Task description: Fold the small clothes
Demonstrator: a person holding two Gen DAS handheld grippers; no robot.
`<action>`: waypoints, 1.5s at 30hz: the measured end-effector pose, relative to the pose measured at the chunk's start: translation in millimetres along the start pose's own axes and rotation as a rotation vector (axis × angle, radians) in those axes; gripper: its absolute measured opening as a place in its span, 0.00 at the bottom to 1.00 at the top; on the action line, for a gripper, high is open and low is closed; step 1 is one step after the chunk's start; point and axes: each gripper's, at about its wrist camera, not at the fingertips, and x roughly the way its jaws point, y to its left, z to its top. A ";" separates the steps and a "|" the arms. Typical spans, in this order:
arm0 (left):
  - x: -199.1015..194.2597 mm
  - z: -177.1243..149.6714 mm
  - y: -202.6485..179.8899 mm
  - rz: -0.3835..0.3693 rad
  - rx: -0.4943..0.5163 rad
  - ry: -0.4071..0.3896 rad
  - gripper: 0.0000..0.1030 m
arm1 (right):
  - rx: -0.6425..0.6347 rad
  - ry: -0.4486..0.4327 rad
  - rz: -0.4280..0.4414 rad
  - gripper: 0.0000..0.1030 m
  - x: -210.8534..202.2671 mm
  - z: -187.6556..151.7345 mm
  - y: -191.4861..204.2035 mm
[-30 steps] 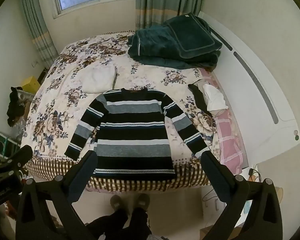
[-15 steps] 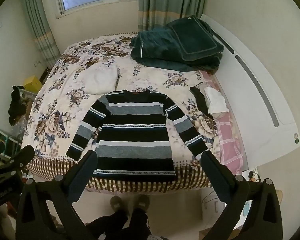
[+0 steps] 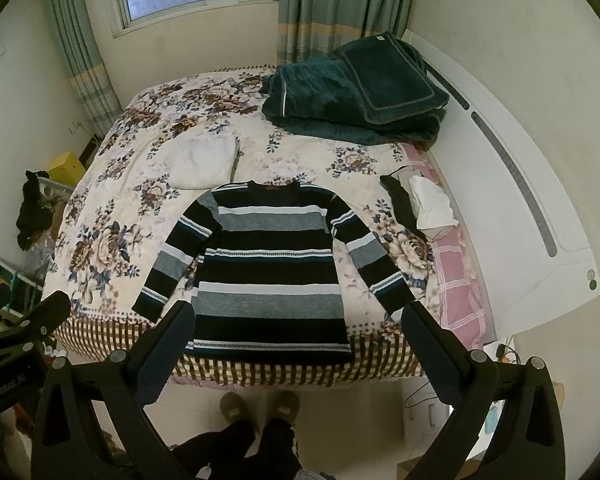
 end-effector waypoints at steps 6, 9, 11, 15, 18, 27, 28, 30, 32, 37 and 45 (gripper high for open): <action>-0.1 -0.2 1.1 -0.002 -0.002 0.000 1.00 | 0.001 -0.010 0.003 1.00 1.8 -4.2 -4.3; 0.1 0.0 1.0 -0.003 -0.002 0.000 1.00 | 0.002 -0.011 0.005 1.00 0.4 -2.3 -3.4; 0.0 0.0 1.2 -0.004 -0.002 0.000 1.00 | 0.003 -0.012 0.004 1.00 -0.4 -0.9 -3.4; 0.0 -0.1 1.6 -0.006 -0.001 -0.001 1.00 | -0.001 -0.011 0.002 1.00 -6.7 -1.7 -1.3; 0.1 0.3 1.9 -0.007 -0.004 0.000 1.00 | 0.001 -0.008 0.003 1.00 -9.3 1.4 1.8; 0.0 -0.6 2.7 -0.008 -0.005 -0.002 1.00 | 0.001 -0.011 0.001 1.00 -4.8 -1.7 -1.0; -0.1 -0.5 3.0 -0.008 -0.005 -0.002 1.00 | 0.000 -0.011 0.003 1.00 -5.5 -1.6 -0.8; 0.0 -0.5 2.9 -0.010 -0.004 -0.001 1.00 | -0.001 -0.012 0.003 1.00 -5.1 -1.9 -0.9; 0.0 -0.4 3.6 -0.010 -0.004 0.000 1.00 | -0.001 -0.013 0.003 1.00 -4.8 -2.5 -1.1; -0.2 -0.8 3.6 -0.011 -0.006 -0.002 1.00 | -0.002 -0.012 0.003 1.00 -6.0 -2.7 0.1; -0.5 -0.6 5.1 -0.013 -0.005 -0.003 1.00 | 0.000 -0.014 0.004 1.00 -6.3 -3.1 0.2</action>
